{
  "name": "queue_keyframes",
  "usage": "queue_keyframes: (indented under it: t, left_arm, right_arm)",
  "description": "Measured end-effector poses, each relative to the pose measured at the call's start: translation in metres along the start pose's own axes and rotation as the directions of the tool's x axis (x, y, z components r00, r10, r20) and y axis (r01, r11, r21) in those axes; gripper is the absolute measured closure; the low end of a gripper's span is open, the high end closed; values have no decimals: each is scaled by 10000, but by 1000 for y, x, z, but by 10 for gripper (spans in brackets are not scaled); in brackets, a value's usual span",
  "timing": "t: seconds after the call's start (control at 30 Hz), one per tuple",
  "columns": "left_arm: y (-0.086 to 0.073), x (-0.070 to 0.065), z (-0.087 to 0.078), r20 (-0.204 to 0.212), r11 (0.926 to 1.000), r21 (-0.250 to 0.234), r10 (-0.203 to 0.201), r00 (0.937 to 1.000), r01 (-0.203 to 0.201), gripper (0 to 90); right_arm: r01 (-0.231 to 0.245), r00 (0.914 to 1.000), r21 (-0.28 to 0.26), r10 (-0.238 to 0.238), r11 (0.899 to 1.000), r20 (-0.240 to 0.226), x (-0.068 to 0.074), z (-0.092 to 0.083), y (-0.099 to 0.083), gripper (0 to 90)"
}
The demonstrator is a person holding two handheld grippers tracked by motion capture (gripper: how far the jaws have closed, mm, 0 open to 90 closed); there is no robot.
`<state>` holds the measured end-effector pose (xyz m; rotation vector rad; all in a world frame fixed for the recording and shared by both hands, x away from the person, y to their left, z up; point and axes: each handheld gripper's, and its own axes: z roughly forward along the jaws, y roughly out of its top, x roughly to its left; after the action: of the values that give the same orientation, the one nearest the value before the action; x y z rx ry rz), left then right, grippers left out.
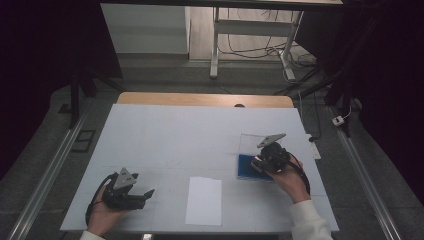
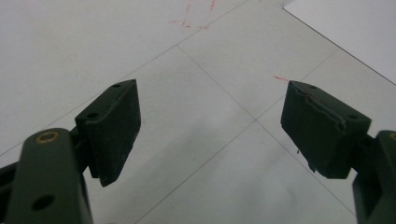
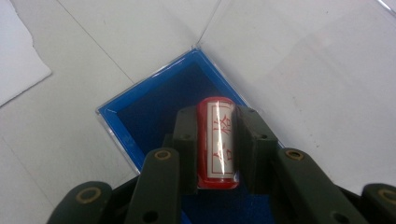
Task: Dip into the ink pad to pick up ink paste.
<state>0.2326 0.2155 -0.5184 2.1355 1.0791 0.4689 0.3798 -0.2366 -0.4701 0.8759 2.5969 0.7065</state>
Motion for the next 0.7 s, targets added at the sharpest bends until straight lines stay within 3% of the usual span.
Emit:
queue_keyframes:
  t: [0.07, 0.1, 0.17, 0.27, 0.7]
  left_arm:
    - [0, 0, -1, -36, 10000, -33, -17, 10000, 17, 205]
    - [1, 0, -2, -71, 10000, -69, -37, 10000, 37, 207]
    - [0, 1, -3, -120, 9998, -176, -104, 9999, 102, 208]
    - [-1, 3, -2, -135, 9998, -116, -167, 9998, 166, 210]
    - [-1, 3, -2, -124, 9998, -100, -178, 9998, 177, 210]
  right_arm:
    - [79, 10000, -85, -79, 9999, -1, 0, -1, 0, 706]
    - [-1, 10000, -524, -3, 9986, -67, -3, -7, -2, 705]
    - [12, 9999, -669, -1, 9978, 158, -4, -11, -2, 705]
    - [-324, 9995, -1118, 318, 9932, -72, -8, -21, -2, 705]
    - [-184, 9994, -2160, 116, 9762, -325, 2, -49, 9, 704]
